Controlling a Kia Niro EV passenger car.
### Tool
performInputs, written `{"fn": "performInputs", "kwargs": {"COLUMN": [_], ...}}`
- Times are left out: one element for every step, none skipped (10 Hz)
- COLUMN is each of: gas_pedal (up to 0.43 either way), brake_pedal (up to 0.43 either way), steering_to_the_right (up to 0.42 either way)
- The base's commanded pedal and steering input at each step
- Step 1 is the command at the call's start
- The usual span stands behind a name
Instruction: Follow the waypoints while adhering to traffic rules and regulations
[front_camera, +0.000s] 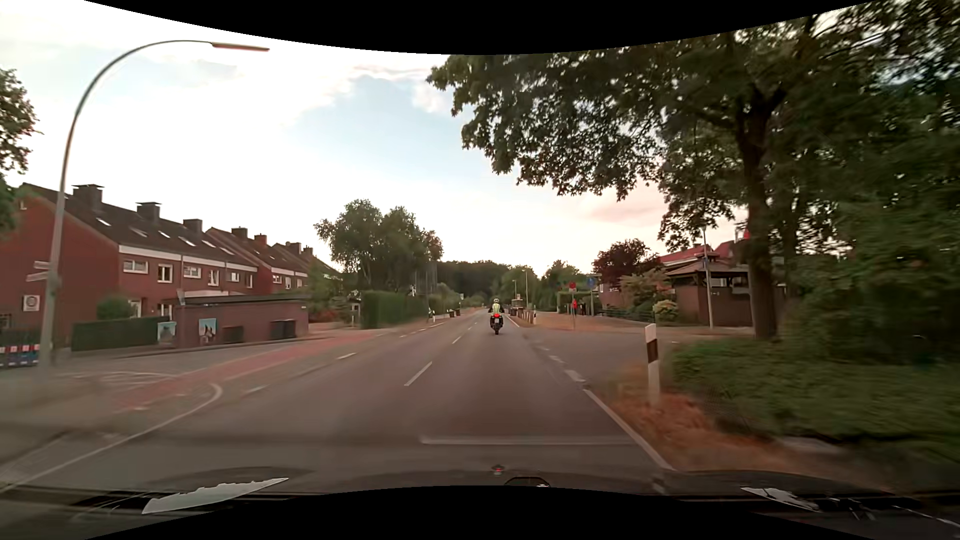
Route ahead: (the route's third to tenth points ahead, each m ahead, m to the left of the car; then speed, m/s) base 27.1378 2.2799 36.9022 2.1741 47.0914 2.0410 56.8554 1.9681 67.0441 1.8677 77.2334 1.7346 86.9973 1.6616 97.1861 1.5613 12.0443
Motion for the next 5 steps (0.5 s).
{"fn": "performInputs", "kwargs": {"gas_pedal": [0.197, 0.169, 0.169, 0.169, 0.169], "brake_pedal": [0.0, 0.0, 0.0, 0.0, 0.0], "steering_to_the_right": [-0.006, -0.005, -0.003, -0.002, -0.001]}}
